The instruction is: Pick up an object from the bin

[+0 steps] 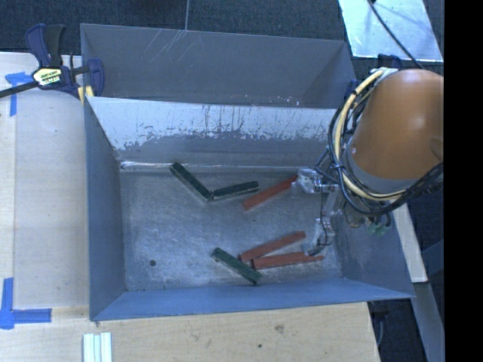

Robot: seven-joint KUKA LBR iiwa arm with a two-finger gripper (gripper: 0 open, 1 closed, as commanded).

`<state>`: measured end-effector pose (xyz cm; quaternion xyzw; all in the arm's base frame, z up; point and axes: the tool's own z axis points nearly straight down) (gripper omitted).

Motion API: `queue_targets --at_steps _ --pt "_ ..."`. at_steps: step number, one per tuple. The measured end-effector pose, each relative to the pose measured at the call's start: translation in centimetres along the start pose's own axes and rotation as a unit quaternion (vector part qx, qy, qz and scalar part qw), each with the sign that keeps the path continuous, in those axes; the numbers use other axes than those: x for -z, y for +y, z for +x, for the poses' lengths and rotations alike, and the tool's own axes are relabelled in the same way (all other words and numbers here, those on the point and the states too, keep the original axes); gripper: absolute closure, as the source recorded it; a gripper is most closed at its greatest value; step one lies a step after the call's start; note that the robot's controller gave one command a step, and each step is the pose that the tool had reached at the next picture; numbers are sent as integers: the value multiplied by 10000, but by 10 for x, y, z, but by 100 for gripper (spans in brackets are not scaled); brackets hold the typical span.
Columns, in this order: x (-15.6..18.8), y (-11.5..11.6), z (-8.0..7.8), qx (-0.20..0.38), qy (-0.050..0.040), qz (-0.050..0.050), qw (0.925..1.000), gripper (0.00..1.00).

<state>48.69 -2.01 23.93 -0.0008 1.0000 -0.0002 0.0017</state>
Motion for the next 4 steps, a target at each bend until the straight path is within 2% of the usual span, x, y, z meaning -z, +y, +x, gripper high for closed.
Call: queue_targets --at_steps 1,2,3,4 --pt "-155 -35 -21 -439 39 -1 9990 0" --pt "-151 -35 -23 -434 4 1 9991 100" --pt "-69 -12 -27 -403 -36 -1 9992 100" --pt "-73 -13 -26 -409 3 0 9992 0"
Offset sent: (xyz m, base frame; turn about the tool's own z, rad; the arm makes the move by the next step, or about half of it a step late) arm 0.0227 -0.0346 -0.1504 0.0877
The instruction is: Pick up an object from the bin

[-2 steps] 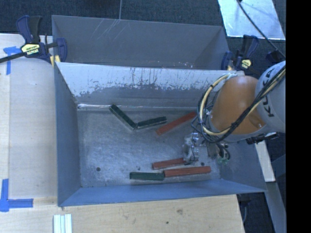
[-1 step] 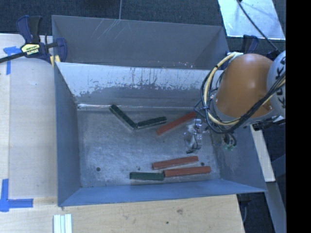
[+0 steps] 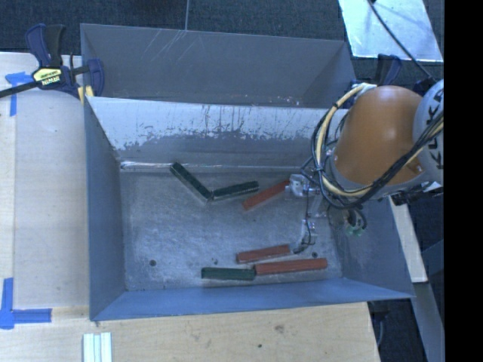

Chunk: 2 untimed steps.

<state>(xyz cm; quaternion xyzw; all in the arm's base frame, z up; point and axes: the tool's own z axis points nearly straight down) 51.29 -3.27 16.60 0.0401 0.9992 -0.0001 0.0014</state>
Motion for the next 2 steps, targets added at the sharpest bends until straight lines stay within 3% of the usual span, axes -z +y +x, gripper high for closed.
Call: queue_targets --at_steps 1,2 --pt "-97 76 33 971 -4 -7 9953 0" --pt "-94 40 26 875 -13 2 9962 0"
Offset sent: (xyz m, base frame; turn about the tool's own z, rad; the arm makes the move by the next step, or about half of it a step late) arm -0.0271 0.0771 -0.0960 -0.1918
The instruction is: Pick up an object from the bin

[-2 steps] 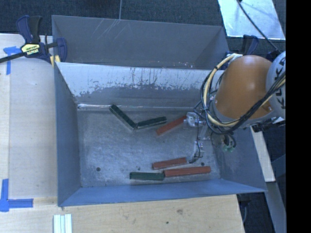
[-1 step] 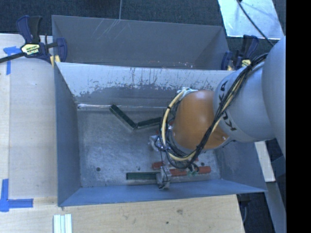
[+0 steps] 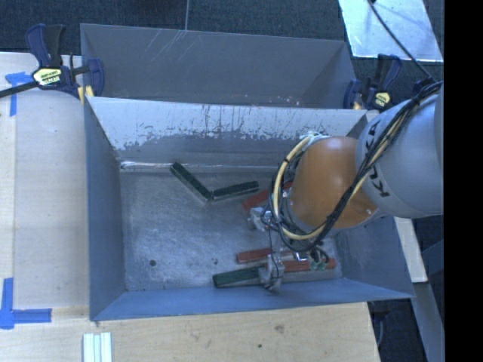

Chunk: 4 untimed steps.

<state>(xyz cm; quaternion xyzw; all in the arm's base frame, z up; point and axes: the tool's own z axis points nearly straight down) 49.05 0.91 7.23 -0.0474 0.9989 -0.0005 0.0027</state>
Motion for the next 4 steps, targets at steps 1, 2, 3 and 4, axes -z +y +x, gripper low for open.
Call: queue_targets --at_steps 1,2,3,4 --pt "2 2 0 20 6 -6 10000 100" --pt "2 -49 6 -39 -13 -28 10000 100" --pt "9 -113 13 -236 -2 4 9997 100" --pt "8 -111 12 -219 2 -3 9998 0"
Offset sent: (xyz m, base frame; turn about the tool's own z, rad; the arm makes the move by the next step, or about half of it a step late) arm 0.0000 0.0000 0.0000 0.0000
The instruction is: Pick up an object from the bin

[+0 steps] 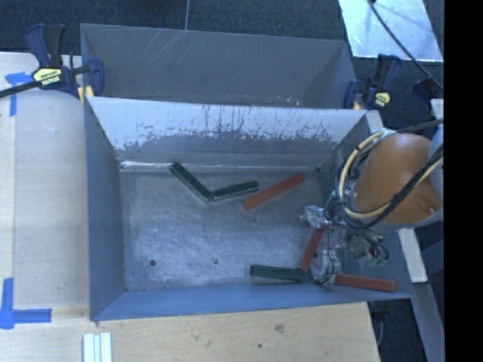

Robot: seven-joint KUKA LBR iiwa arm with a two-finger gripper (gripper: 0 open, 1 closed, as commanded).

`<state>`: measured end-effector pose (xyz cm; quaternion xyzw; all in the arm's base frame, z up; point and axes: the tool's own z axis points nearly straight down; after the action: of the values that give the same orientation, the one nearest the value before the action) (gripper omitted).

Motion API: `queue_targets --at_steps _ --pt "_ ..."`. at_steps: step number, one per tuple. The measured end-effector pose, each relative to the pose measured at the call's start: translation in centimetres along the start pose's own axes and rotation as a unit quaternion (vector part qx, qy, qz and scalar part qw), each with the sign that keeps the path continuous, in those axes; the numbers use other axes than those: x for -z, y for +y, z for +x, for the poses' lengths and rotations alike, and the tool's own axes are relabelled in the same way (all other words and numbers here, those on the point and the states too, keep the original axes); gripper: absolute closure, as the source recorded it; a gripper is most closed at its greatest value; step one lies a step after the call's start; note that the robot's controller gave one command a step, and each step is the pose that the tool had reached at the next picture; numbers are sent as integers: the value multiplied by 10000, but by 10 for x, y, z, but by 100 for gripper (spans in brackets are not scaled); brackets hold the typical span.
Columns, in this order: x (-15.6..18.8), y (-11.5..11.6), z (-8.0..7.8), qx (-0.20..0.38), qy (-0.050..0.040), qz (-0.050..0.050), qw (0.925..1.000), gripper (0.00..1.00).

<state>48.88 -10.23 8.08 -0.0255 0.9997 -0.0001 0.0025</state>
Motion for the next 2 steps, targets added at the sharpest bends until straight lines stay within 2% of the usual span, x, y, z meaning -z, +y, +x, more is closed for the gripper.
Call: queue_targets --at_steps 1,2 --pt "-11 -11 -13 197 -4 3 9998 0" --pt "-10 -11 -13 198 -10 3 9998 100"
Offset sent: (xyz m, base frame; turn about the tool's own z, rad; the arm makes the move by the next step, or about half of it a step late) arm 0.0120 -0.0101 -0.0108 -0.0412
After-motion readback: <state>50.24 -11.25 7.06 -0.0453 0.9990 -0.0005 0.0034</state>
